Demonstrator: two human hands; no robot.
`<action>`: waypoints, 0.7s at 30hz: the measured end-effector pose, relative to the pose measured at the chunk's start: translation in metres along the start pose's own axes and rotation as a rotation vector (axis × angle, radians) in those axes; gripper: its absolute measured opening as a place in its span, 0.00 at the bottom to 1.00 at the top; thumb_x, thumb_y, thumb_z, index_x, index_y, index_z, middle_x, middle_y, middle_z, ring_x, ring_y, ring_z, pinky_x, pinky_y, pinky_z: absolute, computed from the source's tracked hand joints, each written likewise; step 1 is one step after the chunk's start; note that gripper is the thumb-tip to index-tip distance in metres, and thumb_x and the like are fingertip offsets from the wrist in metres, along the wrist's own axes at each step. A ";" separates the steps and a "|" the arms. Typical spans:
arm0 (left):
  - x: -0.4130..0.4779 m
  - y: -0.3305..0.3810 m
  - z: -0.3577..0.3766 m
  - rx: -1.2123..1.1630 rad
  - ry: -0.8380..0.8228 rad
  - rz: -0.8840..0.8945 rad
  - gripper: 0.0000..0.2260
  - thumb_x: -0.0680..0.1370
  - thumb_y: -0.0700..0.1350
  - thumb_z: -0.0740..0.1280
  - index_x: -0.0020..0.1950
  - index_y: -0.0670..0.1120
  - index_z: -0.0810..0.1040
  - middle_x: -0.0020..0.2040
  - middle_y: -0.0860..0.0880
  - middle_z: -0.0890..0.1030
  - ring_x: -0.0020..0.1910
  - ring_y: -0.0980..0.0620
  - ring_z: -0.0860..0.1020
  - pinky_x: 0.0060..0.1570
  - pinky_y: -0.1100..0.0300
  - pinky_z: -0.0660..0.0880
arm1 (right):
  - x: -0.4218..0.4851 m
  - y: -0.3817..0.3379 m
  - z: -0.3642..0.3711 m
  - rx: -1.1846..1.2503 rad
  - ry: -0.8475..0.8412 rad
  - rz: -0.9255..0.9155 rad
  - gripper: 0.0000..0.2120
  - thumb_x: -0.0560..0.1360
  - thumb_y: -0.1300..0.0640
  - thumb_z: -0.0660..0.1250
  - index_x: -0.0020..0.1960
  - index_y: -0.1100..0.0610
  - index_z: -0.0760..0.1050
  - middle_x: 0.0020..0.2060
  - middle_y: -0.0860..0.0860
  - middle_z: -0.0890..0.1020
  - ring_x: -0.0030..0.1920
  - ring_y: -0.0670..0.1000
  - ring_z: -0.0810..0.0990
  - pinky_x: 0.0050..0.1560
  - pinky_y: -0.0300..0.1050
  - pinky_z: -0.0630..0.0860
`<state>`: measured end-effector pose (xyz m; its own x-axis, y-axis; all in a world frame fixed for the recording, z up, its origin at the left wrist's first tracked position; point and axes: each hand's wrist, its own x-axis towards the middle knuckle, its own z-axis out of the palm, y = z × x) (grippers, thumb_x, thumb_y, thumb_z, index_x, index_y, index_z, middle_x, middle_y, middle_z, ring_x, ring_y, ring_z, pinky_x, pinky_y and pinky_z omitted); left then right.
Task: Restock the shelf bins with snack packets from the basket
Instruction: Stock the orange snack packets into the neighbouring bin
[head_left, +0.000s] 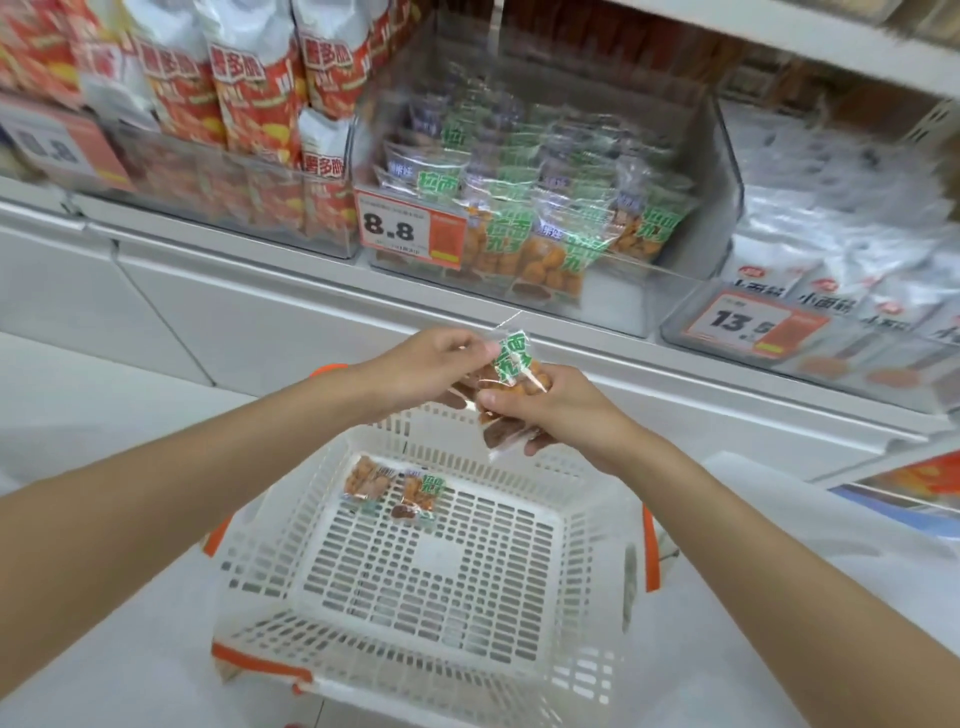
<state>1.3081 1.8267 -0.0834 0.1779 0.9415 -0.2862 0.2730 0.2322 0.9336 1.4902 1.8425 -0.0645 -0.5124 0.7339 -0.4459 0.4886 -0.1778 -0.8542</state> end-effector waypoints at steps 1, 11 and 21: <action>-0.001 -0.001 -0.002 0.058 0.042 0.059 0.10 0.81 0.50 0.62 0.50 0.46 0.79 0.43 0.46 0.82 0.40 0.53 0.80 0.43 0.58 0.78 | 0.002 -0.001 0.002 0.006 -0.007 -0.001 0.12 0.74 0.50 0.73 0.51 0.57 0.79 0.39 0.55 0.86 0.40 0.50 0.85 0.34 0.39 0.77; -0.001 0.008 -0.001 0.096 0.154 0.221 0.08 0.77 0.43 0.69 0.39 0.42 0.80 0.19 0.57 0.72 0.19 0.62 0.70 0.24 0.71 0.65 | 0.002 -0.007 -0.018 -0.030 -0.235 -0.007 0.10 0.72 0.60 0.74 0.50 0.56 0.75 0.40 0.56 0.86 0.40 0.54 0.85 0.38 0.41 0.81; 0.022 0.059 0.003 0.640 0.148 0.412 0.20 0.67 0.61 0.71 0.49 0.48 0.84 0.29 0.61 0.78 0.31 0.66 0.77 0.33 0.67 0.70 | -0.018 -0.027 -0.071 -0.348 0.163 -0.268 0.29 0.69 0.58 0.78 0.66 0.48 0.71 0.52 0.53 0.78 0.44 0.44 0.81 0.51 0.44 0.78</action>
<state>1.3308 1.8607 -0.0357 0.2676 0.9546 0.1308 0.7131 -0.2875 0.6393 1.5362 1.8806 -0.0150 -0.5488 0.8224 -0.1499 0.5760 0.2421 -0.7808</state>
